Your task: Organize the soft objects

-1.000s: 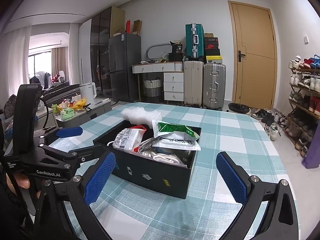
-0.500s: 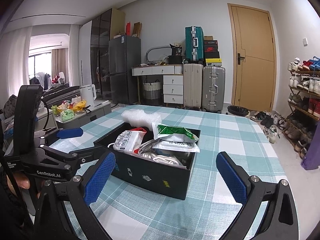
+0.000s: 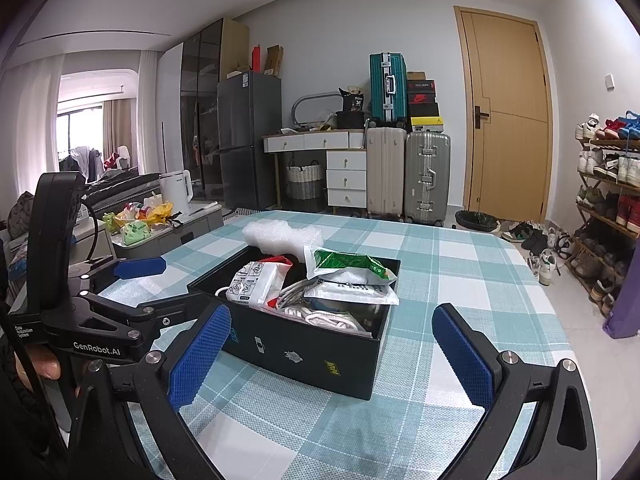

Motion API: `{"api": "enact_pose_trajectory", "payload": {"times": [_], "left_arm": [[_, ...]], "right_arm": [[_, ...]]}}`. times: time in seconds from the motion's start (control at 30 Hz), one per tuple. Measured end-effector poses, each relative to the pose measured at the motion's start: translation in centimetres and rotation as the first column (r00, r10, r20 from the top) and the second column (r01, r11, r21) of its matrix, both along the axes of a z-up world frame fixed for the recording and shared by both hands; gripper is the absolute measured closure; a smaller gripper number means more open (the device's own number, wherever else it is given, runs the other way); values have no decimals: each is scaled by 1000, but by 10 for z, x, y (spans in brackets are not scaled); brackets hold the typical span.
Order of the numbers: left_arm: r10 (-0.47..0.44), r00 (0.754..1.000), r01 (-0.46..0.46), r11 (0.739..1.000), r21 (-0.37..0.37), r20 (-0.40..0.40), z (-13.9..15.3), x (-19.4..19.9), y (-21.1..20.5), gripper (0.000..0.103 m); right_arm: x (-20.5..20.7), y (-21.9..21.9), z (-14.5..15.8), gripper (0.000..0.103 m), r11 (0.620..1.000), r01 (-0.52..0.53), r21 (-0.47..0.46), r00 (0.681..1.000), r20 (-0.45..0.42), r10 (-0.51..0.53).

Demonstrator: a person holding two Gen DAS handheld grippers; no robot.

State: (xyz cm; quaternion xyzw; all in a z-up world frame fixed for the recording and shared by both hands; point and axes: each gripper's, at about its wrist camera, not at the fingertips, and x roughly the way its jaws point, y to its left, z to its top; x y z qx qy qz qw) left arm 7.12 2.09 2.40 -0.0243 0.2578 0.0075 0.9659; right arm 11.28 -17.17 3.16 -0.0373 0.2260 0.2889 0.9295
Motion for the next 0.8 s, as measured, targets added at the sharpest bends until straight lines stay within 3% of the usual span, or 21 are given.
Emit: {"api": "enact_pose_trajectory", "payload": {"times": [0.8], "left_arm": [[9, 1000, -9, 1000, 11, 4, 2, -1, -1, 0]], "right_arm": [[0, 0, 0, 0, 1000, 0, 1, 1000, 1, 0]]}}
